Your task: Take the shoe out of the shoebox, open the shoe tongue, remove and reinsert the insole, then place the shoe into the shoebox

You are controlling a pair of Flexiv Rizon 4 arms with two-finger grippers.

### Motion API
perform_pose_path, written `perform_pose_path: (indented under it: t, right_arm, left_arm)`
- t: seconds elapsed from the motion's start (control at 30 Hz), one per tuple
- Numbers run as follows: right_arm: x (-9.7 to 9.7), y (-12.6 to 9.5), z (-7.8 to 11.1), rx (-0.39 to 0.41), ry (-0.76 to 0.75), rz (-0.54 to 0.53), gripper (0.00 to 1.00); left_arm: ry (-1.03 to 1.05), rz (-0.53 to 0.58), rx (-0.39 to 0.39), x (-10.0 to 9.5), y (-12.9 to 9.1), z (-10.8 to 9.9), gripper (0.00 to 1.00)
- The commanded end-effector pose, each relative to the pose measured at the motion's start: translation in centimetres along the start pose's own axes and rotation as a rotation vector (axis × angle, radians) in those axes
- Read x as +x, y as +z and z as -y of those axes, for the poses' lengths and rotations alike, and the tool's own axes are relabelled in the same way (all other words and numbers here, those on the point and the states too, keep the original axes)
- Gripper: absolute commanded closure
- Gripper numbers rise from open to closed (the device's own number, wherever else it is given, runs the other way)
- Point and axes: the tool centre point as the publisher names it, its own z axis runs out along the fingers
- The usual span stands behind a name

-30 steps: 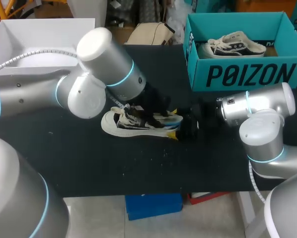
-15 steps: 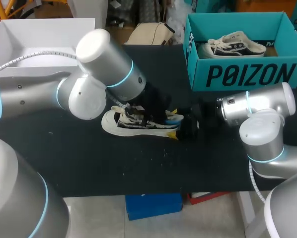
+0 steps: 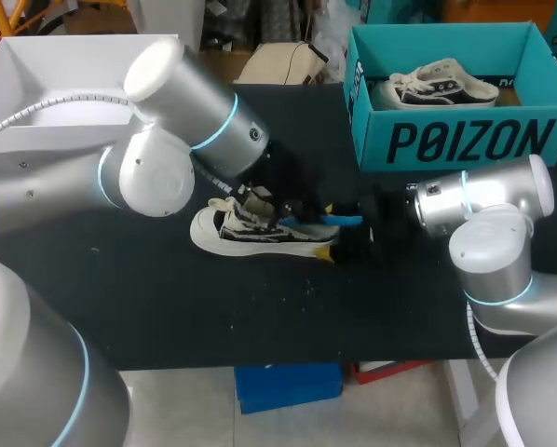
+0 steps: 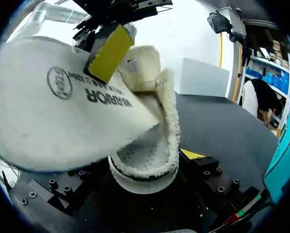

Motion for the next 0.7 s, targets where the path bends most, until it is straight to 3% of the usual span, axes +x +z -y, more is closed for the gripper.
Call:
perform_pose_path:
  t: [0.03,0.43,0.7]
  right_arm:
    - [-0.1,0.1,0.0,0.002,0.001,0.0,1.0]
    - [-0.1,0.1,0.0,0.002,0.001,0.0,1.0]
    - [-0.1,0.1,0.0,0.002,0.001,0.0,1.0]
  left_arm:
    - [0.024,0.005,0.127,1.6,-3.4,0.8,1.0]
    - [-0.015,0.05,0.516,0.1,-8.8,9.5,1.0]
    - [-0.047,0.026,0.511,-0.3,-9.2,10.0,1.0]
